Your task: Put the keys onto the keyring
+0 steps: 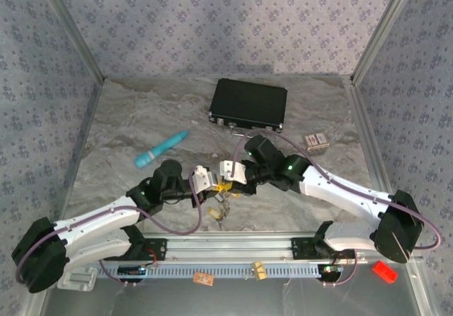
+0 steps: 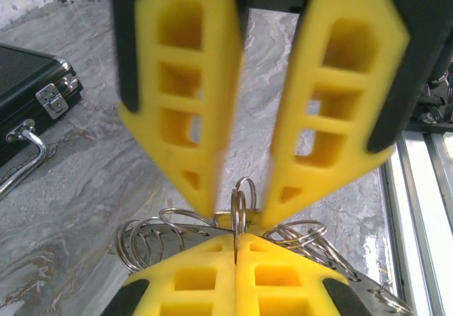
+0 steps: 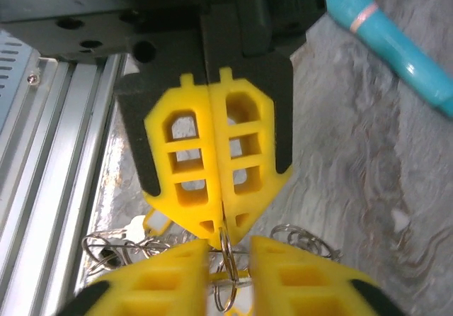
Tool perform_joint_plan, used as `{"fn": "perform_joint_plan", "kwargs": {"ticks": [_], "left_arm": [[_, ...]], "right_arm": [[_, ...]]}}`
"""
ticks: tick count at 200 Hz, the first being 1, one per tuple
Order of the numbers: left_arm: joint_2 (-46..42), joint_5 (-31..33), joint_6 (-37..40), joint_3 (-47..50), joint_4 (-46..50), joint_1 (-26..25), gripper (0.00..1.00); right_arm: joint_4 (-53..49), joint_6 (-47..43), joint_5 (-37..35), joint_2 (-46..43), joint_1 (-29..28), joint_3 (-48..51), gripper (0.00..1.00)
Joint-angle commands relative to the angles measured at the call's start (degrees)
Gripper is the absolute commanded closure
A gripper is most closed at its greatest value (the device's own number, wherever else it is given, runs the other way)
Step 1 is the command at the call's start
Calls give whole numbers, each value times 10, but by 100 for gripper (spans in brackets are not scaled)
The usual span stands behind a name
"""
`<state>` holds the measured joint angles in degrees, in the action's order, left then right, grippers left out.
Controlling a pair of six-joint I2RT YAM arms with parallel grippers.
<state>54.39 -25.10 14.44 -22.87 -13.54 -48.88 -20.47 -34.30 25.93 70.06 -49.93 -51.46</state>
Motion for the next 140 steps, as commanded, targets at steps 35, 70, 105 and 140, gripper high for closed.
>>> {"fn": "perform_joint_plan", "kwargs": {"ticks": [35,70,105,140], "left_arm": [[-23,-25,-23,33,-108,1,100],[-25,-25,-27,37,-113,0,100],[-26,-24,-27,37,-112,0,100],[-27,-26,-27,37,-115,1,100]], "right_arm": [[84,76,84,-45,40,69,71],[96,90,74,-43,38,86,73],[88,91,67,-45,38,87,84],[85,94,53,-38,38,86,93]]}}
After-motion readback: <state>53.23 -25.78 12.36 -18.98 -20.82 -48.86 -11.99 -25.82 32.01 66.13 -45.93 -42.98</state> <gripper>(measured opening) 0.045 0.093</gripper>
